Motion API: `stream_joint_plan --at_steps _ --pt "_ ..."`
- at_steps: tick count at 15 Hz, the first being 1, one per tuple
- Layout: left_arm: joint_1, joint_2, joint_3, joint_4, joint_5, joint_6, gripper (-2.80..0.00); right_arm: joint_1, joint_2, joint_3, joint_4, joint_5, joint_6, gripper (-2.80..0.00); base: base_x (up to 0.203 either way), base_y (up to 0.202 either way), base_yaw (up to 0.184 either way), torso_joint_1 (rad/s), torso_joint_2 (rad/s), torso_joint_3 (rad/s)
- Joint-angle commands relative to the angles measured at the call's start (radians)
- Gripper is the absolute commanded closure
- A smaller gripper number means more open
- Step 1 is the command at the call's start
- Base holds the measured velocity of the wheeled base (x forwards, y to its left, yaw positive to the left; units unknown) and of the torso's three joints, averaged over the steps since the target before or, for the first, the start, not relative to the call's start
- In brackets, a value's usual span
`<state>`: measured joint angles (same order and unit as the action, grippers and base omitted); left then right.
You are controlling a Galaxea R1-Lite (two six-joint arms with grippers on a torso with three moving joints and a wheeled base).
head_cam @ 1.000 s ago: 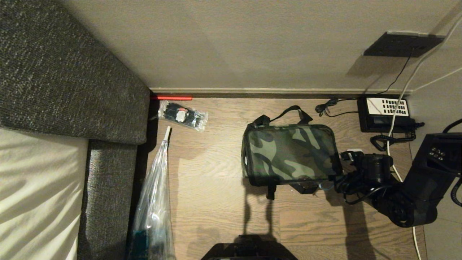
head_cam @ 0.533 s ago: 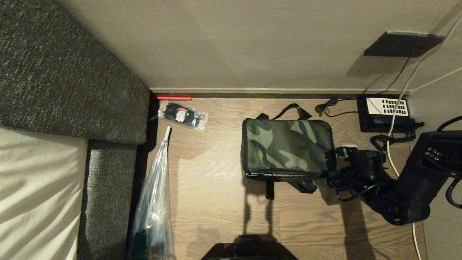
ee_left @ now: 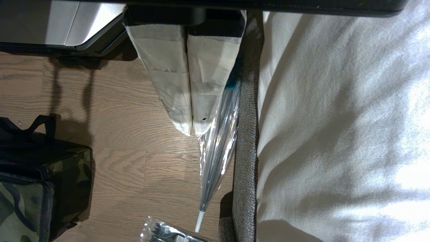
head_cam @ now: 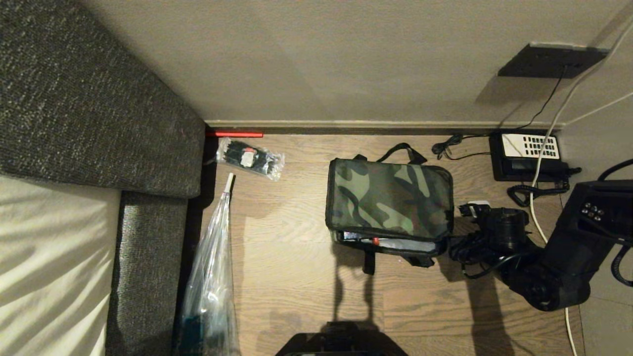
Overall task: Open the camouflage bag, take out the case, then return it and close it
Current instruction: Open the top of the storage box
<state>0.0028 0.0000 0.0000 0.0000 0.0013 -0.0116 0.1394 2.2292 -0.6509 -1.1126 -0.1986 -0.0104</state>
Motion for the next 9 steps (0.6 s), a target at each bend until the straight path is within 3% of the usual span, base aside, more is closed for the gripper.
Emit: stream_joint_plan --at_steps 1,3,4,9 --pt "0.0 0.0 0.0 0.0 0.0 -0.001 0.0 -0.025 -0.02 0.02 -0.005 0.009 -0.002 -2.8 0.0 0.0 0.0 0.0 0.0 0.0" --pt "0.0 0.0 0.0 0.0 0.0 -0.001 0.0 -0.048 -0.037 0.035 -0.004 0.035 -0.003 -2.8 0.0 0.0 0.0 0.0 0.0 0.0" --pt "0.0 0.0 0.0 0.0 0.0 -0.001 0.0 -0.063 -0.055 0.04 0.002 0.085 0.0 -2.8 0.0 0.0 0.0 0.0 0.0 0.0" --pt "0.0 0.0 0.0 0.0 0.0 -0.001 0.0 -0.181 -0.202 0.127 0.046 0.429 0.008 -2.8 0.0 0.0 0.0 0.0 0.0 0.0"
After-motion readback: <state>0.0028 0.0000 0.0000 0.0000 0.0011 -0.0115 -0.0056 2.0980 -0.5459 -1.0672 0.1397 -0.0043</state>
